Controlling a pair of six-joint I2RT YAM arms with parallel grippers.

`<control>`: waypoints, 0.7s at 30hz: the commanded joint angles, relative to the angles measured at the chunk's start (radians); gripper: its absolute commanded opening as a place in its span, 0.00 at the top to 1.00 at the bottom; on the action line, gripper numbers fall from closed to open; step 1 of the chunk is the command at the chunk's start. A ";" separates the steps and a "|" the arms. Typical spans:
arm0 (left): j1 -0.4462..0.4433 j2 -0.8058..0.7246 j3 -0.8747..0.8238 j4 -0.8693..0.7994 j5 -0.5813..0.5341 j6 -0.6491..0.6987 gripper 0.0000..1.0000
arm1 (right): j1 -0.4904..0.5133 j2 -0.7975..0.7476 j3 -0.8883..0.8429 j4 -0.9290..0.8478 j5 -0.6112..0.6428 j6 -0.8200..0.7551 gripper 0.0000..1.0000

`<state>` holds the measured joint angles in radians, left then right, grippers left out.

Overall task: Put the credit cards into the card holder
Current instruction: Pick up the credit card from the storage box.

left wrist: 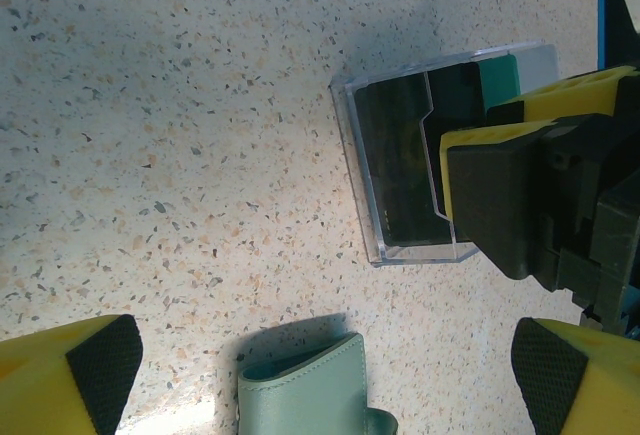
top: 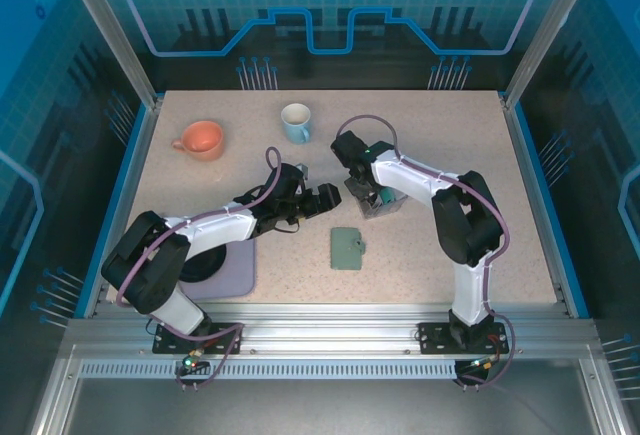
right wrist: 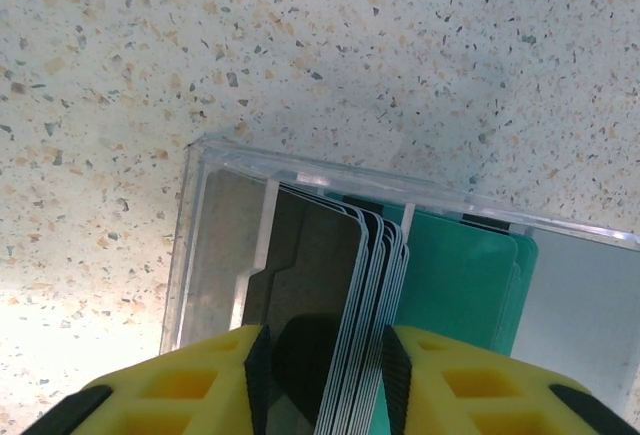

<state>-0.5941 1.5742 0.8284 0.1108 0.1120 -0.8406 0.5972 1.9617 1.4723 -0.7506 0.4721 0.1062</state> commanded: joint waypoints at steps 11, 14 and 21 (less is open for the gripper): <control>-0.009 0.010 -0.002 0.003 0.009 -0.015 0.01 | 0.007 -0.034 -0.015 -0.012 0.028 -0.010 0.77; -0.008 0.009 0.000 0.002 0.009 -0.014 0.01 | 0.007 -0.037 -0.016 -0.011 0.029 -0.009 0.80; -0.008 0.007 0.000 -0.003 0.005 -0.014 0.01 | 0.009 -0.052 -0.015 -0.018 0.017 -0.001 0.86</control>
<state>-0.5941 1.5757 0.8284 0.1104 0.1123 -0.8406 0.5976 1.9430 1.4715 -0.7494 0.4751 0.1001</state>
